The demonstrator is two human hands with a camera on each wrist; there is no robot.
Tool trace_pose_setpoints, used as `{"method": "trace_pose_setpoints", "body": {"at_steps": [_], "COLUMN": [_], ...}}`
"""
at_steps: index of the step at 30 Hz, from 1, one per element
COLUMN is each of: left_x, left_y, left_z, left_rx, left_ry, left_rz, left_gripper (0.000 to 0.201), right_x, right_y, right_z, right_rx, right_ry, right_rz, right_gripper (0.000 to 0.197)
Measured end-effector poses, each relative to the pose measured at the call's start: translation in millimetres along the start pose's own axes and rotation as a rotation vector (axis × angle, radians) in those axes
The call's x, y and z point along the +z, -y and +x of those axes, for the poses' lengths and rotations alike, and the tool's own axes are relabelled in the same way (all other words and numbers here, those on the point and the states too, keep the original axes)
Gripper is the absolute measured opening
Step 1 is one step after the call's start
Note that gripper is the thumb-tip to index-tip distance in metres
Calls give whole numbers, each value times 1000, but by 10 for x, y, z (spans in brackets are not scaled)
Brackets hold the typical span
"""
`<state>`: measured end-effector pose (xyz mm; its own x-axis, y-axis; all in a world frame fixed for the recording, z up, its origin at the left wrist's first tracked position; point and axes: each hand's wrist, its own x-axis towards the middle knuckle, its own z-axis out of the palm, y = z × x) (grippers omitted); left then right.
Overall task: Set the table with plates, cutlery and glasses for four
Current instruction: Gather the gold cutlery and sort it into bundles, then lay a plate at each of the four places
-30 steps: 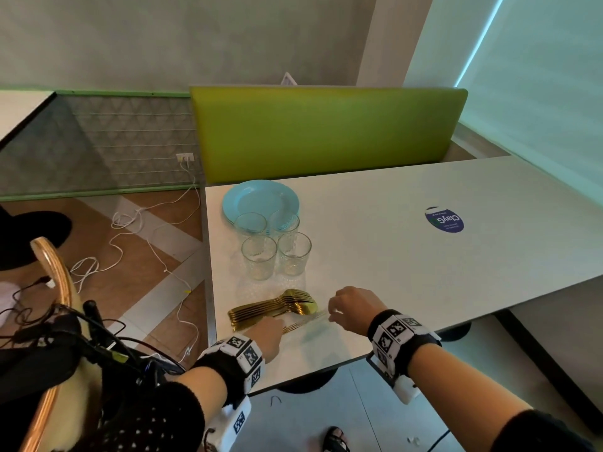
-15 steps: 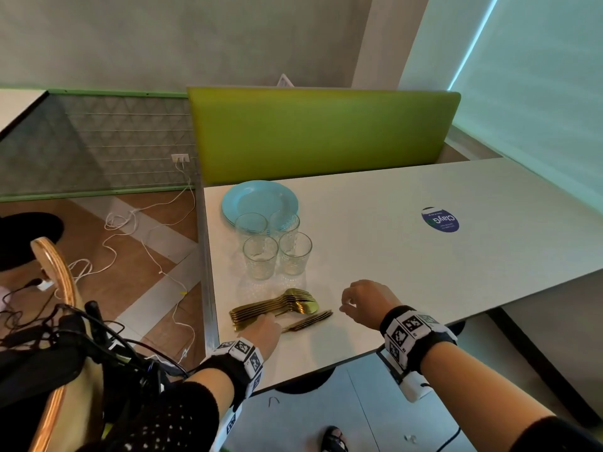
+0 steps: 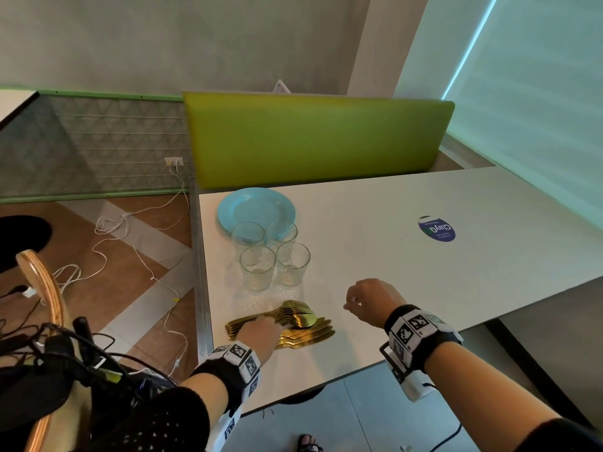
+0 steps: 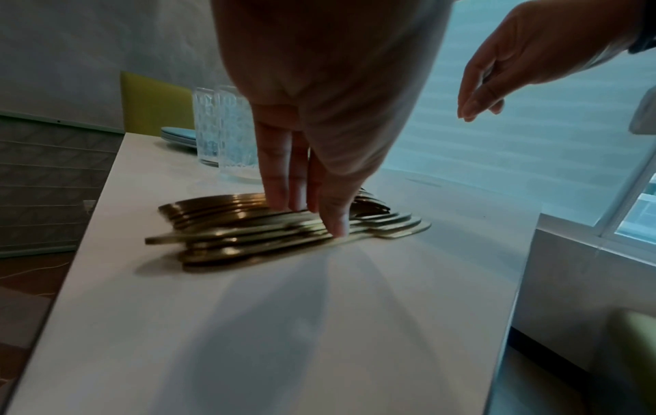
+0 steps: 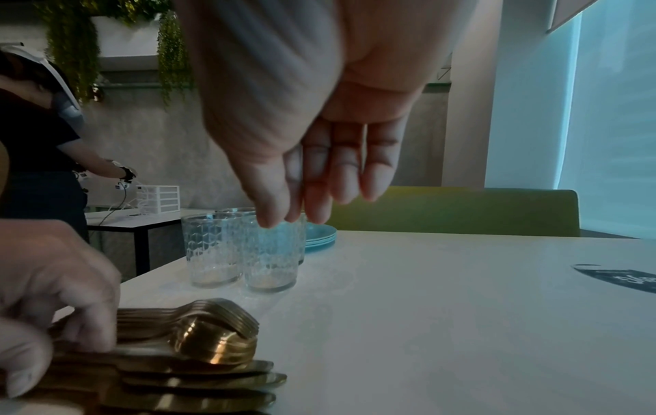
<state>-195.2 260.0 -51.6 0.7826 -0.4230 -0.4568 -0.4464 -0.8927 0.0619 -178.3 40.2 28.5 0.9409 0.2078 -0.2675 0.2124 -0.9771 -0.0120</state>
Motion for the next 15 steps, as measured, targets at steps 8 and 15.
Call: {"method": "trace_pose_setpoints", "body": {"at_steps": [8,15], "left_x": [-597,-1774], "left_y": [153,867], "left_z": [200,763], "left_rx": [89,-32], "left_ry": [-289,-369], "left_rz": [-349,-601], "left_gripper": [29,32], "right_x": [-246,-603], "right_y": [-120,-227], "right_z": [512,1626], "right_rx": [19,34], "right_ry": [25,96], "right_rz": [32,109], "right_gripper": [29,23]}}
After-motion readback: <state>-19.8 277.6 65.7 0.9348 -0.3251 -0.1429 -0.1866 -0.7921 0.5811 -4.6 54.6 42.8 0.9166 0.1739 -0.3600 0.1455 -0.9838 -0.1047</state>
